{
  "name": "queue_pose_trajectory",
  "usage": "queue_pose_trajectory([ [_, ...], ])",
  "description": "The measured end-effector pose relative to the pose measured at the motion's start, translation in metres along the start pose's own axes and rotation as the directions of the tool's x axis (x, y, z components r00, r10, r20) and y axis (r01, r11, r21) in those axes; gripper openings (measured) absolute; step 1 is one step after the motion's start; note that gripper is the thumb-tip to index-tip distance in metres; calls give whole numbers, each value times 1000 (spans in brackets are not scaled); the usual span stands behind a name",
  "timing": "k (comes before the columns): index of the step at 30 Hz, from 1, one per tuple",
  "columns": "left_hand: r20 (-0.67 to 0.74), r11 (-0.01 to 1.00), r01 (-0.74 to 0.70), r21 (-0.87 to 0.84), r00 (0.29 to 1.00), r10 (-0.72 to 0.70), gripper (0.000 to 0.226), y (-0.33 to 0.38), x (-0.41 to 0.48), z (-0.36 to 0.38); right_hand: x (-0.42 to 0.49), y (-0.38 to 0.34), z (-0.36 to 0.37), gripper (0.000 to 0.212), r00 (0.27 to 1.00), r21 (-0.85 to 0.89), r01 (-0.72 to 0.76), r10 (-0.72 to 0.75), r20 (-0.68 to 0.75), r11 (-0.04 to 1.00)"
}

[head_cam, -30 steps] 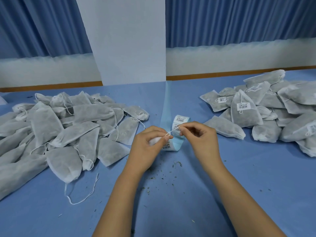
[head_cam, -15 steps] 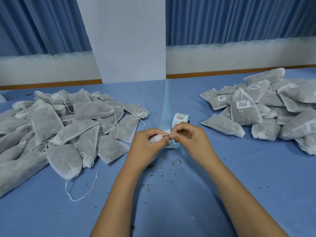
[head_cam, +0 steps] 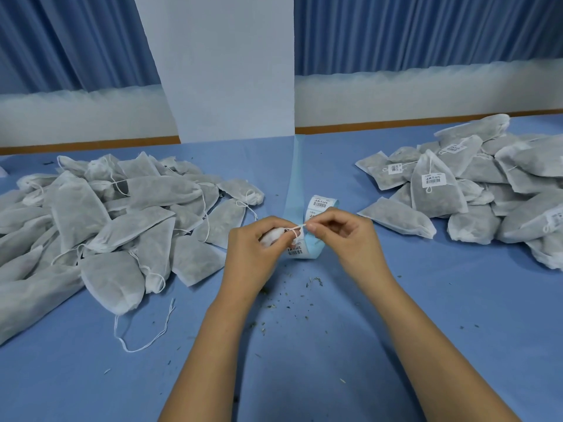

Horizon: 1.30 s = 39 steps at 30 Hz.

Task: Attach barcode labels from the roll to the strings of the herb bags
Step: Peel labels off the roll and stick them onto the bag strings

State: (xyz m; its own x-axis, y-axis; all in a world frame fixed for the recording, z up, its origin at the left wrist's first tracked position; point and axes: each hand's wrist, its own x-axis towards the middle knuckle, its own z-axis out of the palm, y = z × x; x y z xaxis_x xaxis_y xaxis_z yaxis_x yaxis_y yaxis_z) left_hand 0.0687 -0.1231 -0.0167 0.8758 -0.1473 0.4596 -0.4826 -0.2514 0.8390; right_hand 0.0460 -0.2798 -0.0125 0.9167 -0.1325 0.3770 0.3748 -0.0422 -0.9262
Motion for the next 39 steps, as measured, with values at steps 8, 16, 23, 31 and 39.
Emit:
queue_pose_trajectory([
  [8,-102,994,-81,-74,992,73,25,6,-3,0,-3,6,6,18,995,-28,-67,69,73,997],
  [16,-117,999,-47,17,992,49,19,3,-2,5,-9,9,13,7,977,-236,200,-213,-30,951],
  [23,-62,1000,-8,-16,998,7,17,3,-2,6,-11,10,18,8,978,-274,189,-206,-34,943],
  [31,-34,1000,-7,12,999,8,13,2,-2,6,-11,9,19,10,984,-269,146,-167,-58,952],
  [39,240,876,259,-407,956,-171,13,8,-1,3,-8,9,15,11,976,-334,161,-200,-86,929],
])
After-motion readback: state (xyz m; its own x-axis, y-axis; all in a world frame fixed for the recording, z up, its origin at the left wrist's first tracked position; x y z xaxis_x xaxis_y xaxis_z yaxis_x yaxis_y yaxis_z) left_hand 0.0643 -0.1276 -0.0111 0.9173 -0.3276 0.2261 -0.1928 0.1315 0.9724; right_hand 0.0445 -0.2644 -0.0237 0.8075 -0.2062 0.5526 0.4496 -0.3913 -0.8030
